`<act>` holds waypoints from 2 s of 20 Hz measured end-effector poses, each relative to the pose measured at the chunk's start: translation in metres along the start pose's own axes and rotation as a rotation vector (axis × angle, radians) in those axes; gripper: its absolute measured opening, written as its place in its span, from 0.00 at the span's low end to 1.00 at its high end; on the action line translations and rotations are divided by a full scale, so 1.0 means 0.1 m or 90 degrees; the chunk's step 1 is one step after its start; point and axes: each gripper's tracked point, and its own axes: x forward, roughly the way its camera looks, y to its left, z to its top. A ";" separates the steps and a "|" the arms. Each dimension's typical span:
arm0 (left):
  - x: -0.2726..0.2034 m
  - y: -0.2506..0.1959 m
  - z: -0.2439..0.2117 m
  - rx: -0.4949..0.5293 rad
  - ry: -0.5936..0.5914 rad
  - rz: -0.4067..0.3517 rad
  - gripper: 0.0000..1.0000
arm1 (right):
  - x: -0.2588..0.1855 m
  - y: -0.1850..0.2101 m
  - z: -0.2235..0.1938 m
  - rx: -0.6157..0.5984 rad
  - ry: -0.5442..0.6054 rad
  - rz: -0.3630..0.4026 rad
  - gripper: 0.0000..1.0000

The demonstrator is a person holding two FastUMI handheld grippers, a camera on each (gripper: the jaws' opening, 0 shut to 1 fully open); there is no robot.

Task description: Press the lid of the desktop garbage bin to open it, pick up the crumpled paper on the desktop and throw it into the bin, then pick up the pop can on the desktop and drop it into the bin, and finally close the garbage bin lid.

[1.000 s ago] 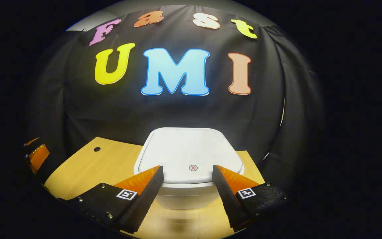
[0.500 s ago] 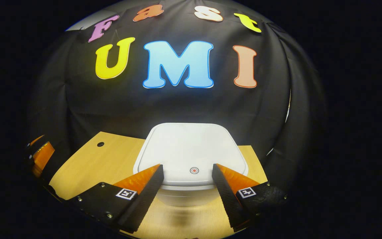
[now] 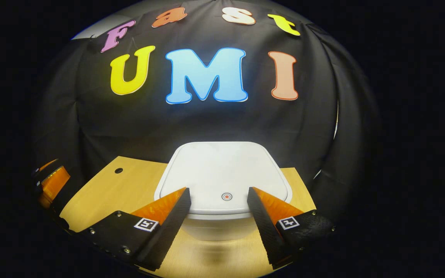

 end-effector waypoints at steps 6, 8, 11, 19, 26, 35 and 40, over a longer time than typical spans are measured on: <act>0.02 -0.06 0.05 0.010 -0.007 0.021 0.95 | -0.01 0.01 0.06 0.002 -0.056 -0.024 0.95; 0.02 -0.10 0.08 0.008 -0.008 0.030 1.00 | -0.03 0.00 0.09 0.005 -0.080 -0.034 0.95; 0.08 -0.07 0.15 0.007 -0.013 0.050 1.00 | -0.11 -0.01 0.12 -0.023 -0.123 -0.046 0.95; -0.03 -0.32 0.22 -0.015 -0.024 0.072 1.00 | -0.68 0.26 0.33 -0.038 -0.217 0.012 0.94; -0.15 -0.53 0.31 -0.005 -0.048 0.079 1.00 | -1.02 0.27 0.25 -0.044 -0.263 0.009 0.94; -0.39 -0.71 0.32 0.011 -0.072 0.131 1.00 | -1.18 0.15 0.14 -0.080 -0.274 0.052 0.94; -0.47 -0.77 0.36 0.013 -0.075 0.127 0.95 | -1.31 0.15 0.23 -0.080 -0.299 0.050 0.94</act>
